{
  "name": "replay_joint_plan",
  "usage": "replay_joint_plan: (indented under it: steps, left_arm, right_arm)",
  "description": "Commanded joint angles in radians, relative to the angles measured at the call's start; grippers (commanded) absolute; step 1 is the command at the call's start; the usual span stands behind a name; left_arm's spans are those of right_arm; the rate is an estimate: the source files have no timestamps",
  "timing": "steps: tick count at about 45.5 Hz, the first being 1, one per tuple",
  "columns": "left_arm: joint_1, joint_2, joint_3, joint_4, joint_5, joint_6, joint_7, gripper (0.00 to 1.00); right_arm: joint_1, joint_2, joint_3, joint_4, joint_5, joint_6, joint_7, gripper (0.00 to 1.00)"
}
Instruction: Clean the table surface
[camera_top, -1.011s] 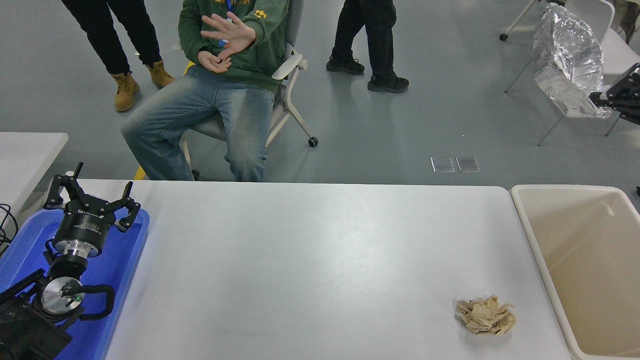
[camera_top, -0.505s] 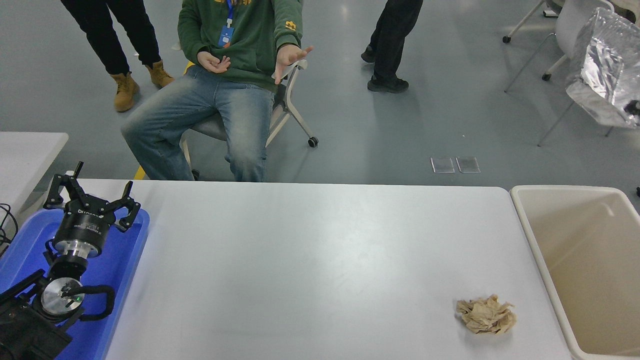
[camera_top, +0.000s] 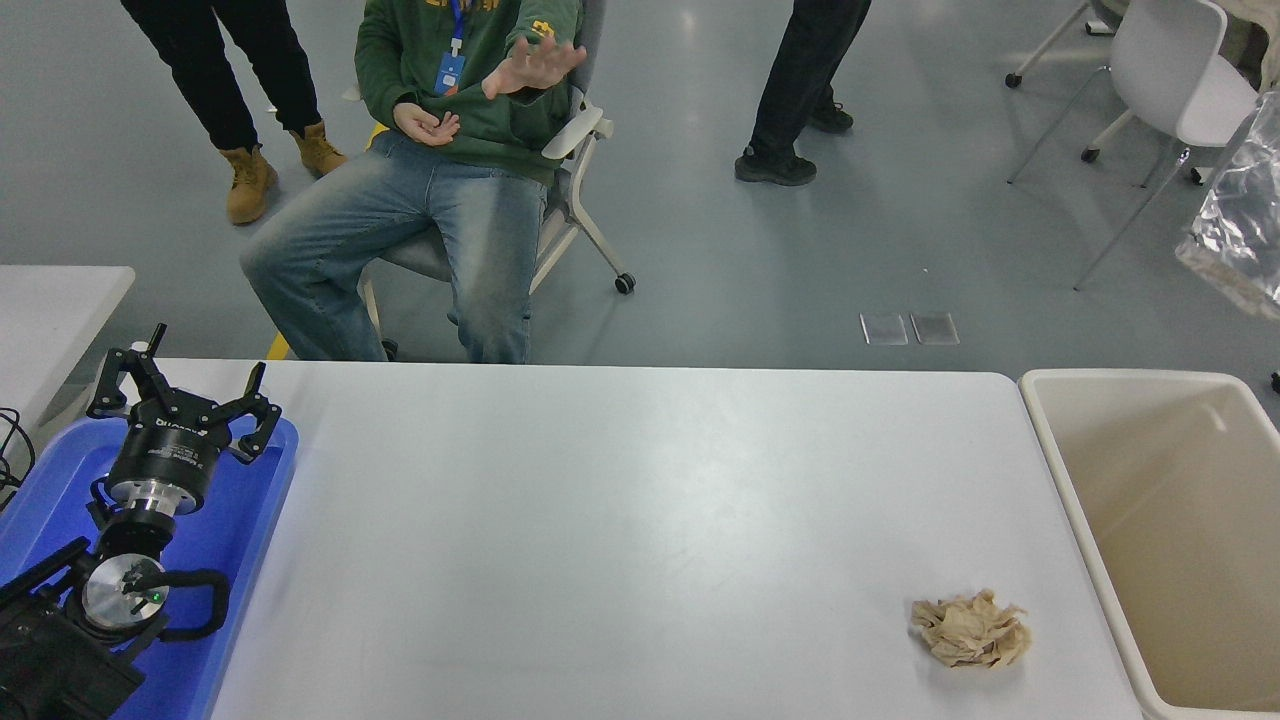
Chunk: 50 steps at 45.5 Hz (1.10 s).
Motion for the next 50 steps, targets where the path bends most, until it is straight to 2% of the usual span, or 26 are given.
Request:
replay_joint_plan:
  steps: [1,24,36,50]
  left_arm:
    - [0.000,0.000,0.000,0.000,0.000,0.000,0.000,1.00]
    - [0.000,0.000,0.000,0.000,0.000,0.000,0.000,1.00]
    - [0.000,0.000,0.000,0.000,0.000,0.000,0.000,1.00]
    - [0.000,0.000,0.000,0.000,0.000,0.000,0.000,1.00]
  right_arm:
    - [-0.100,0.058,0.001,0.002,0.013,-0.166,-0.074,0.00]
    - [-0.251,0.156,0.049,-0.004,0.013,-0.290,-0.192,0.00]
    - [-0.291,0.172,0.043,-0.005,0.011,-0.292,-0.272,0.00]
    - [-0.311,0.178,0.049,-0.004,0.016,-0.294,-0.283,0.01]
